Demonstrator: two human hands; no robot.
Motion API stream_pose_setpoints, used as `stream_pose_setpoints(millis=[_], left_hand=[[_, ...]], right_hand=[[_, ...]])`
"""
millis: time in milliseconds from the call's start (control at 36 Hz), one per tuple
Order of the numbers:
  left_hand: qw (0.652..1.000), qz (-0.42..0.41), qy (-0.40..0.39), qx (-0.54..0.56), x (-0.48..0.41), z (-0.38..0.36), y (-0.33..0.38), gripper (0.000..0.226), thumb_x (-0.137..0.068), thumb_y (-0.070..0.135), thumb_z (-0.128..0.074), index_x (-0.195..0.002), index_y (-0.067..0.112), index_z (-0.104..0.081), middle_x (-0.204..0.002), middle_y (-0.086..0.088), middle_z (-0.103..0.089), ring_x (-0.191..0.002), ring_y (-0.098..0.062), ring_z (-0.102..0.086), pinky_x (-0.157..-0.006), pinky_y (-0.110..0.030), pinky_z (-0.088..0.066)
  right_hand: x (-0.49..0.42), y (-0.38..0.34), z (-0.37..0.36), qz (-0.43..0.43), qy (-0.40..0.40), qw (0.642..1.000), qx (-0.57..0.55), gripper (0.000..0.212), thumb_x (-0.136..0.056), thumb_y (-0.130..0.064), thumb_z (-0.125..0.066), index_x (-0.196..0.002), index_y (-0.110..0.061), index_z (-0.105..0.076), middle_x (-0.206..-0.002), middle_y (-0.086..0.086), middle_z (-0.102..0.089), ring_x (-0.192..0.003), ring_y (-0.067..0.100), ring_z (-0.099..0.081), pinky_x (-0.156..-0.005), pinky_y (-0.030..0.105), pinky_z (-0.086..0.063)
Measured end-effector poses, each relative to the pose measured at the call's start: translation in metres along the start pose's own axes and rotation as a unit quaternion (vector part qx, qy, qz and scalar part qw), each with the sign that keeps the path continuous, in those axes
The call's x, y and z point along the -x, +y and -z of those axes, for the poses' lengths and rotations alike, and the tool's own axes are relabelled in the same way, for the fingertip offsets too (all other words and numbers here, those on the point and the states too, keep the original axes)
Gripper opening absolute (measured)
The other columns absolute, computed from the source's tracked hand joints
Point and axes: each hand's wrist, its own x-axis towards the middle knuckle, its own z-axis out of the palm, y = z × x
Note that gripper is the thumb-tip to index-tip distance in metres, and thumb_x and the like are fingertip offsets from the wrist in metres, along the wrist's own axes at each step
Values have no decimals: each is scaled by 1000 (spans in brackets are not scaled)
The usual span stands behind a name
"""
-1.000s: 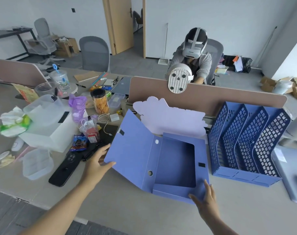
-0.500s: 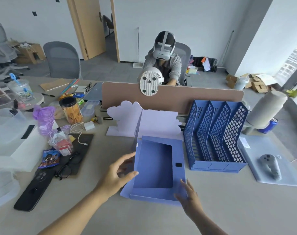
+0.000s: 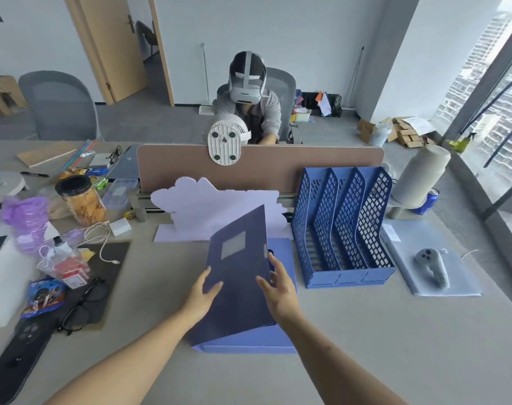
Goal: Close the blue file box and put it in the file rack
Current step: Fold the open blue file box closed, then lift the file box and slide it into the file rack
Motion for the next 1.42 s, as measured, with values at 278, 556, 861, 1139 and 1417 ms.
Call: stream_pose_setpoints(millis=[278,556,861,1139,1417], left_hand=[[998,29,-34,-34,-20,-17,-12,98,-79,33,-80,-155,29,-19,-164,-1,-18,-150,-23,-21,-116,-39,-28],[965,30,9,-260,-31,-32,-25,131,-55,55,-88,-154,43,-3,-165,4,12,-149,-30,-21,-110,-42,-40],[945,78,19,-318,-38,-51,-23,139,-56,66,-82,-156,23,6,-163,4,-3,-146,-36,-14,-118,-50,-22],[926,57,43,-370,-34,-57,-26,137,-53,74,-77,-155,27,3,-162,4,-6,-134,-29,-26,-107,-43,-31],[908,40,51,-413,-32,-55,-29,133,-51,85,-66,-154,39,3,-160,0,-8,-136,-26,-26,-106,-42,-30]], right_hand=[[-6,43,38,-20,8,999,45,60,-92,5,-48,-145,-18,-32,-140,-10,-37,-140,16,-32,-105,18,-26],[-11,74,56,-45,-7,996,74,69,-85,9,-54,-144,-20,-33,-147,-7,-35,-133,7,-32,-99,6,-24],[-22,96,66,-115,-45,992,-10,75,-85,10,-54,-147,-26,-30,-145,-1,-41,-124,16,-45,-99,32,-43],[-29,106,68,-140,-57,988,-42,79,-84,12,-54,-149,-24,-26,-156,2,-30,-143,20,-28,-113,41,-35],[-37,107,67,-116,-51,989,72,67,-94,-1,-39,-143,-43,-26,-141,-15,-36,-134,34,-40,-103,40,-43]])
